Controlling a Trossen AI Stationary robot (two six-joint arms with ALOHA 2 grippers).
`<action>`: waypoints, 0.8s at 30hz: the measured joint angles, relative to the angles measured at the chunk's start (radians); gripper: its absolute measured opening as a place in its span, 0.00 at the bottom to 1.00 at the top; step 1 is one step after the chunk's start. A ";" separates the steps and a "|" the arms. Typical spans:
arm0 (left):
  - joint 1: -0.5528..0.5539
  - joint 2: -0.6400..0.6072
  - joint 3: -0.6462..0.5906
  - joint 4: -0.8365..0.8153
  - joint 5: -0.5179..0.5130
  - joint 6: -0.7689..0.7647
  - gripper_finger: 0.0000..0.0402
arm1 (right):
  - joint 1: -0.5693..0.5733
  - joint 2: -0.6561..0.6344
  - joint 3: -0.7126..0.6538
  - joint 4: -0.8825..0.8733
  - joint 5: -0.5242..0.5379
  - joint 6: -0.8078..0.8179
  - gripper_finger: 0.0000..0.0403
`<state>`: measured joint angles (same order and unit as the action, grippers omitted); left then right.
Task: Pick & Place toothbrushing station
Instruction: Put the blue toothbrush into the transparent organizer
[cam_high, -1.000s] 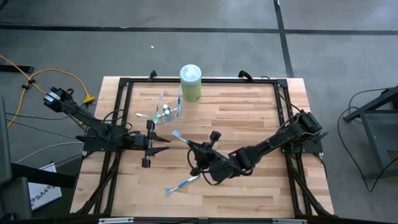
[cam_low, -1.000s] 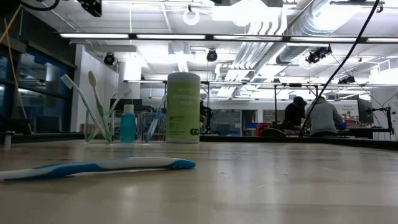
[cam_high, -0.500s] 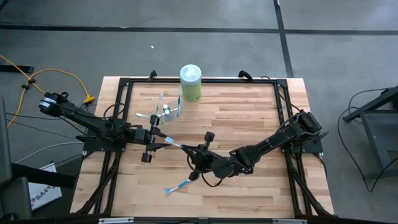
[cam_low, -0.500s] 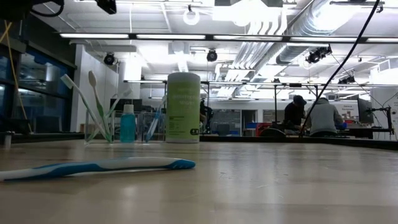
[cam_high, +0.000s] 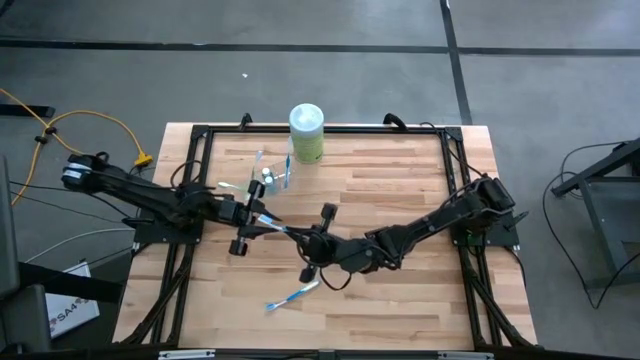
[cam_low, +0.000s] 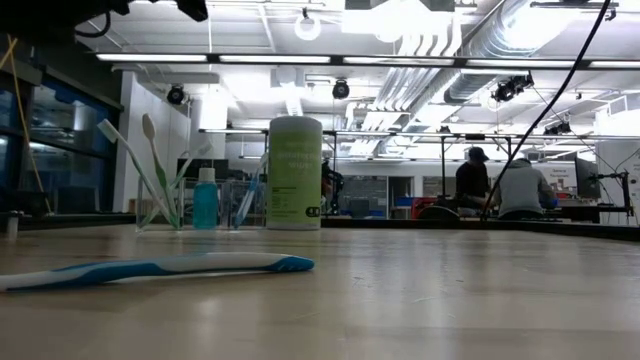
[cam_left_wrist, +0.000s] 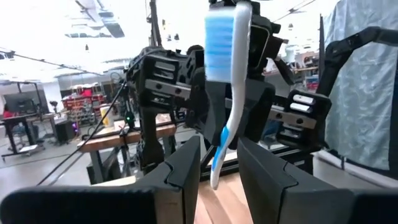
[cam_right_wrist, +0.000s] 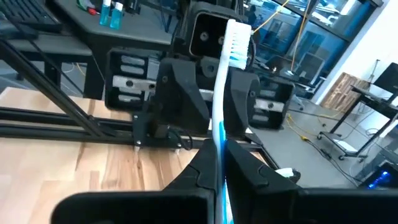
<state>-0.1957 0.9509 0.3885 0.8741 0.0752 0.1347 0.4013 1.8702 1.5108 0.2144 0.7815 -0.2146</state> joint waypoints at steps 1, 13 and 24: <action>0.006 0.013 0.000 0.018 0.012 -0.003 0.25 | -0.003 0.000 0.000 0.001 -0.004 0.000 0.01; 0.037 0.092 0.000 0.164 0.093 -0.023 0.25 | -0.018 0.000 0.000 -0.008 -0.027 0.000 0.01; 0.037 0.092 0.000 0.182 0.133 -0.036 0.25 | -0.018 0.001 0.000 -0.009 -0.027 0.000 0.01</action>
<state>-0.1589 1.0428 0.3885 1.0561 0.2081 0.0985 0.3832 1.8709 1.5108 0.2058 0.7544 -0.2150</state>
